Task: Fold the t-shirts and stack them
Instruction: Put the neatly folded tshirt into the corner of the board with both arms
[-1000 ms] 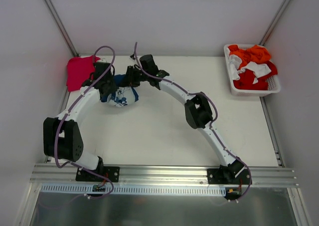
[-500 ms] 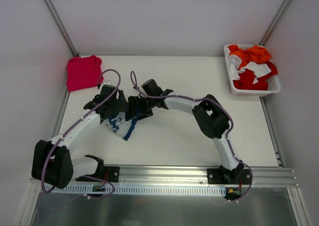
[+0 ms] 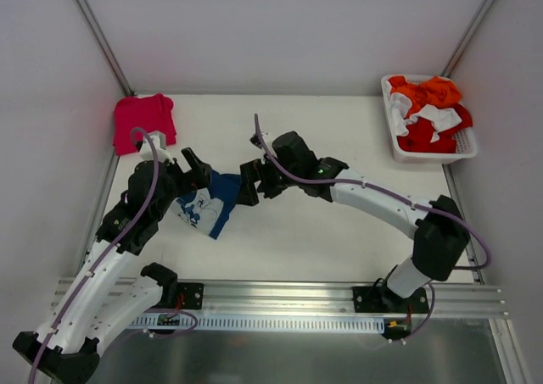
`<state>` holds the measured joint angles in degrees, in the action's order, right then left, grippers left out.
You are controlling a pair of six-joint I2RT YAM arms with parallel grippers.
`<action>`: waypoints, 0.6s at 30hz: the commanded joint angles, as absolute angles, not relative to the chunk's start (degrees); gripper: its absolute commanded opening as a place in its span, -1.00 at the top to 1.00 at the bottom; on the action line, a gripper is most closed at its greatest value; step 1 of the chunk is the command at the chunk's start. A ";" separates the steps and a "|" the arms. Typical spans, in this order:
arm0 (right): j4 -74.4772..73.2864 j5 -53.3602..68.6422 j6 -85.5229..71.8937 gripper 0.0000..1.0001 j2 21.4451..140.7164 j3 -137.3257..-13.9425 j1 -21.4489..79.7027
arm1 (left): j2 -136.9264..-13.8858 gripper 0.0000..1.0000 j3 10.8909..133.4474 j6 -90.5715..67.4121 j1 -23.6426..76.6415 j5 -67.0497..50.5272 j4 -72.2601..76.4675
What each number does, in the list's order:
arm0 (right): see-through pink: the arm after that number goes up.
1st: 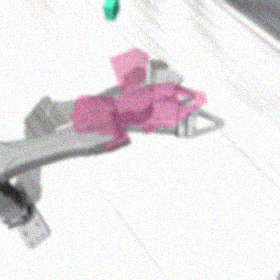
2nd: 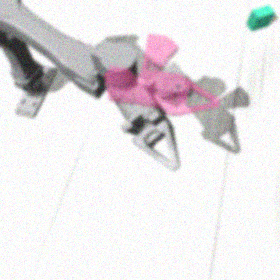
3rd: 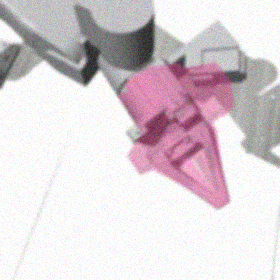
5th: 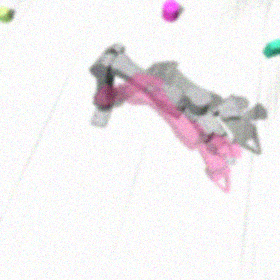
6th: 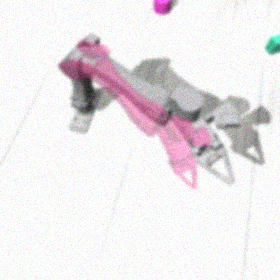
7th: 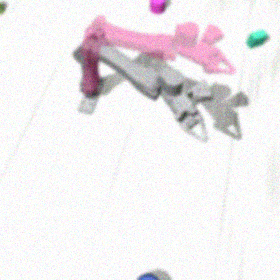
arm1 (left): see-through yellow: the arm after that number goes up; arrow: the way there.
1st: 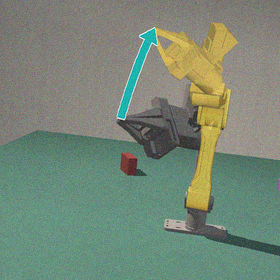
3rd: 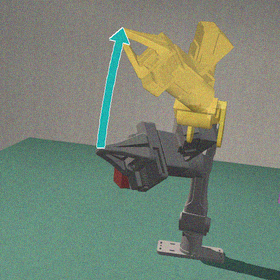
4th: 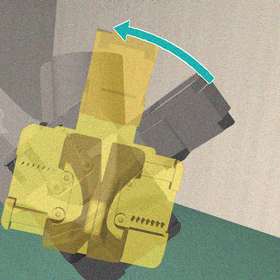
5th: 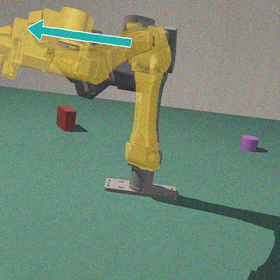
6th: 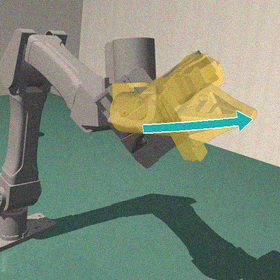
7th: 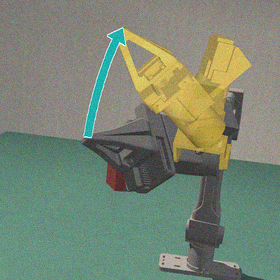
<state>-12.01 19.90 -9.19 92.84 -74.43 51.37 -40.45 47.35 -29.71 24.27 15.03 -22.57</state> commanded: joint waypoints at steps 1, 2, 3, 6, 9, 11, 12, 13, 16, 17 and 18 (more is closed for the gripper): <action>-13.45 14.42 -7.38 -0.99 87.02 -70.41 53.43 | -37.53 -0.98 47.37 -28.92 24.96 13.97 -25.05; -13.53 14.15 -7.82 -0.99 86.32 -69.79 53.79 | -37.27 -0.98 47.90 -28.92 24.87 13.97 -25.66; -13.80 13.45 -8.17 -0.99 84.92 -68.83 54.31 | -37.53 -0.98 48.16 -28.48 24.87 13.19 -25.75; -14.50 11.69 -8.70 -0.99 82.80 -66.81 55.98 | -40.25 -0.98 51.23 -25.41 24.87 5.58 -25.93; -18.44 7.57 -8.27 -0.99 77.19 -65.83 58.09 | -42.62 -0.98 57.20 -21.54 24.96 -2.52 -28.90; -23.27 0.32 -7.56 -0.99 70.27 -64.43 60.72 | -42.02 -0.98 60.97 -18.39 24.87 -2.73 -30.40; -25.38 -3.48 -7.38 -0.99 67.79 -63.73 62.30 | -41.66 -0.98 61.87 -17.33 24.87 -0.98 -31.98; -28.97 -5.86 -7.30 -0.99 65.41 -63.37 63.01 | -41.05 -0.98 62.40 -16.01 24.87 -0.36 -32.34; -32.68 -13.79 -8.25 -0.99 56.97 -61.01 66.25 | -37.11 -0.98 62.14 -14.15 24.87 3.24 -32.35; -32.78 -15.19 -9.04 -0.99 53.30 -60.21 66.97 | -36.39 -0.98 61.27 -14.59 24.87 3.51 -32.34; -31.65 -15.64 -9.84 -0.99 51.70 -59.25 68.63 | -35.95 -0.98 60.82 -14.85 24.87 3.60 -32.43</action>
